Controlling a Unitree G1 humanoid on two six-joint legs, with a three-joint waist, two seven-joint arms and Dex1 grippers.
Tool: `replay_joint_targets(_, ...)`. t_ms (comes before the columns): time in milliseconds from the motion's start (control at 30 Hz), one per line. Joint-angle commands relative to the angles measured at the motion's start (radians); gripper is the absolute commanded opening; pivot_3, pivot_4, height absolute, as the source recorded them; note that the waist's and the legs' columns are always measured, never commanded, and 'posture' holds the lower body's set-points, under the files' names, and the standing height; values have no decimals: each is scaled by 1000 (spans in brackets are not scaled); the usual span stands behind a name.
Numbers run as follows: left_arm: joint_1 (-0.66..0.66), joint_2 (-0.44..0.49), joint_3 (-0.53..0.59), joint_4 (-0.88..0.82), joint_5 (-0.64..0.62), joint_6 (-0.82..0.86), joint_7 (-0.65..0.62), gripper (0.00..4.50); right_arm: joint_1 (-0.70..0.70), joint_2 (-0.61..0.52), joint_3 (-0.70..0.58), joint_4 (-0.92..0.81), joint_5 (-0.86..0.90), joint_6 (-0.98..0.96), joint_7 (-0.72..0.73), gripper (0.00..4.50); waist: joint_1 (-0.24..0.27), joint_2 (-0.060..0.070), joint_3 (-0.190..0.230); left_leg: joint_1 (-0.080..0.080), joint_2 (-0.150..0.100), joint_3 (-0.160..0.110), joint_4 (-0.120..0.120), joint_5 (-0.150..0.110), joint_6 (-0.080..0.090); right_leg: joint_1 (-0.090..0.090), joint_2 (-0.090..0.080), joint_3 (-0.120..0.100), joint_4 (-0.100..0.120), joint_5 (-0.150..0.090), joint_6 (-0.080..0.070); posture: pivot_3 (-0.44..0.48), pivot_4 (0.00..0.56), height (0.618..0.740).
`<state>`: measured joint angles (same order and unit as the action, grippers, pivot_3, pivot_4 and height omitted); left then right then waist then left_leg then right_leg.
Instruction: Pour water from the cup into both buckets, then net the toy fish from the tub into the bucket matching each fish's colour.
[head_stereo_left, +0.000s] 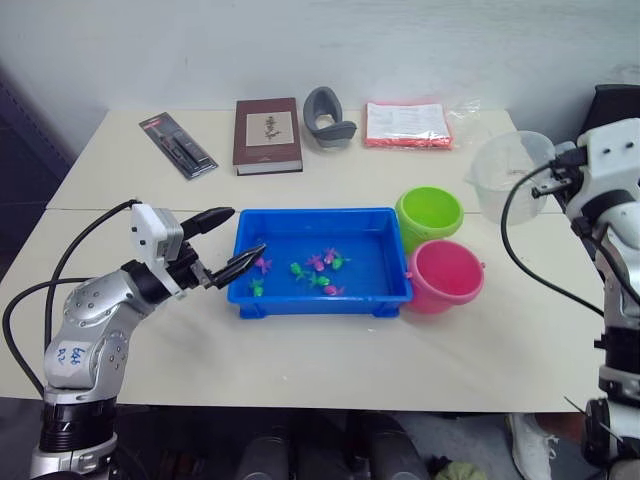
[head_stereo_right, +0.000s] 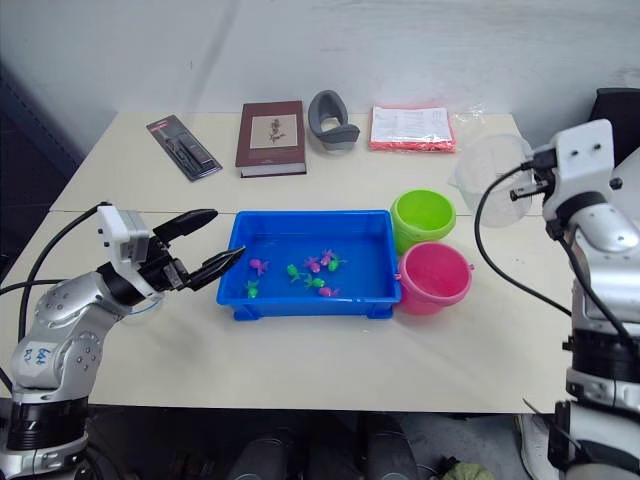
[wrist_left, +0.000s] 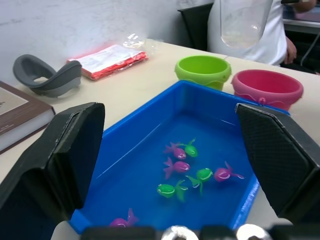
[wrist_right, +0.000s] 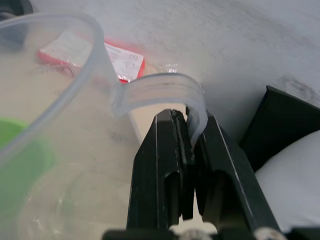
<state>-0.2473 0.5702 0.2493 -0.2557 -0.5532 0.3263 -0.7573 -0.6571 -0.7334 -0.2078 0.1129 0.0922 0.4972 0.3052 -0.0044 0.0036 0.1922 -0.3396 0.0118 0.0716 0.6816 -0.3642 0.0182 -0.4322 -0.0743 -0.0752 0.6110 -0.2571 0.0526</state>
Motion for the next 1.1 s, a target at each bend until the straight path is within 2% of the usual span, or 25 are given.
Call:
replay_joint_targets(33,-30,9,-8,-7,-5,-8,-11,4500,-84,-12,97,90,-120,-54,-37,33,1,0,0,-2,0,0,0,0,0,-1,0,0,0,0,0,0,150,740)
replay_joint_targets(133,-33,11,-23,-12,3,-6,-16,4500,-116,-15,157,142,-193,-138,-62,33,0,0,0,-5,0,1,0,0,0,-5,0,0,2,0,0,0,150,740)
replay_joint_targets(233,-33,10,-30,-13,8,-11,-13,4500,-141,-12,189,180,-249,-211,-102,33,0,0,0,-16,-1,1,3,2,0,-16,0,0,6,1,1,0,150,740)
replay_joint_targets(500,-28,0,-46,-22,19,-17,-3,4500,-171,-67,303,254,-445,-453,-165,33,-1,0,0,-15,-1,2,3,3,-1,-16,0,0,6,1,1,0,150,740)
replay_joint_targets(567,-32,-2,-51,-20,22,-19,-1,4500,-175,-46,283,268,-434,-453,-178,33,-1,0,0,-15,-1,2,3,3,-1,-16,0,0,6,1,1,0,150,740)
replay_joint_targets(767,-43,-15,-67,-9,37,-36,1,4500,-177,-75,358,292,-614,-545,-283,33,-2,0,0,-14,-1,3,3,5,-2,-16,0,1,8,1,1,0,150,740)
replay_joint_targets(1100,-55,-24,-81,4,51,-53,-10,4500,-170,-77,388,330,-754,-640,-422,33,-7,0,0,-14,-1,3,3,5,-3,-16,0,1,8,1,1,0,150,740)
